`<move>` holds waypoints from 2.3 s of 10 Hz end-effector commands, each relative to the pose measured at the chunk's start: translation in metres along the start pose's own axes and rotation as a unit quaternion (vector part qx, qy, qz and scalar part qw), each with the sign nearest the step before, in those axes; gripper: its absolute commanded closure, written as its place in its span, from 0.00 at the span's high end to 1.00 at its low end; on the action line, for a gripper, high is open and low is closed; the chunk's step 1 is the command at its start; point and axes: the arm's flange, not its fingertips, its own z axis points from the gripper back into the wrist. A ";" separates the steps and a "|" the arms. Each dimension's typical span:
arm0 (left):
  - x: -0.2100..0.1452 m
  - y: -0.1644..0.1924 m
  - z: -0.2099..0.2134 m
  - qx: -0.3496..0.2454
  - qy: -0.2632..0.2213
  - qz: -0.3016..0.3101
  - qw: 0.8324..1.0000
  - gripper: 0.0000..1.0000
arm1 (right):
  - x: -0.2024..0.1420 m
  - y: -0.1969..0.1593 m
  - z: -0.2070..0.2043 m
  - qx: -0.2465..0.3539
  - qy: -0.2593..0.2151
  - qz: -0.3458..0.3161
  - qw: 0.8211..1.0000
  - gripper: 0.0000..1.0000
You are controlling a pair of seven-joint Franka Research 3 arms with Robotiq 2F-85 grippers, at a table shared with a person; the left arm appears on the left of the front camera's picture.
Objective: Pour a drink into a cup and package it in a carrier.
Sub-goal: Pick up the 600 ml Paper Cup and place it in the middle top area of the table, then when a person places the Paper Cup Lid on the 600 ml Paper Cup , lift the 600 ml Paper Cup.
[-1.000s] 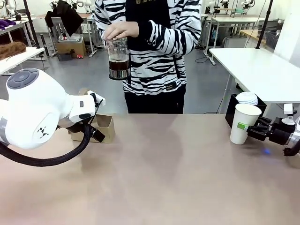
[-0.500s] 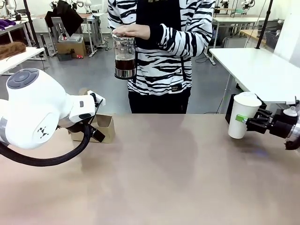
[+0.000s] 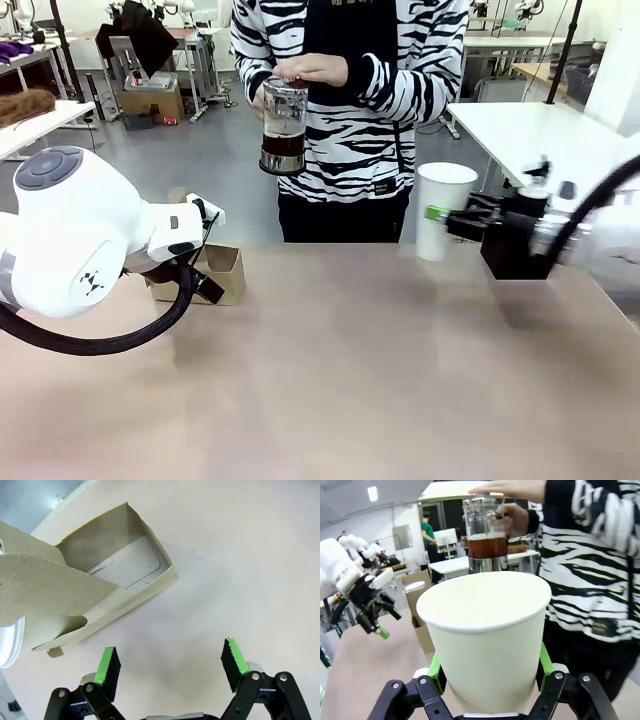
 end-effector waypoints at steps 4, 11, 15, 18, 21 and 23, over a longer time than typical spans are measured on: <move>0.000 0.001 0.000 -0.001 -0.001 0.002 1.000 1.00 | -0.074 -0.065 -0.111 -0.024 -0.003 -0.006 1.000 0.81; 0.000 0.001 0.000 -0.001 -0.001 0.002 1.000 1.00 | -0.089 -0.072 -0.110 -0.005 0.002 -0.021 1.000 0.81; 0.000 0.001 0.000 -0.001 -0.001 0.002 1.000 1.00 | -0.089 -0.072 -0.110 -0.005 0.002 -0.021 1.000 0.81; 0.000 0.001 0.000 -0.001 -0.001 0.002 1.000 1.00 | -0.089 -0.072 -0.110 -0.005 0.002 -0.021 1.000 0.81; 0.000 0.001 0.000 -0.001 -0.001 0.002 1.000 1.00 | -0.089 -0.072 -0.110 -0.005 0.002 -0.021 1.000 0.81; 0.000 0.001 0.000 -0.001 -0.001 0.002 1.000 1.00 | -0.089 -0.072 -0.110 -0.005 0.002 -0.021 1.000 0.81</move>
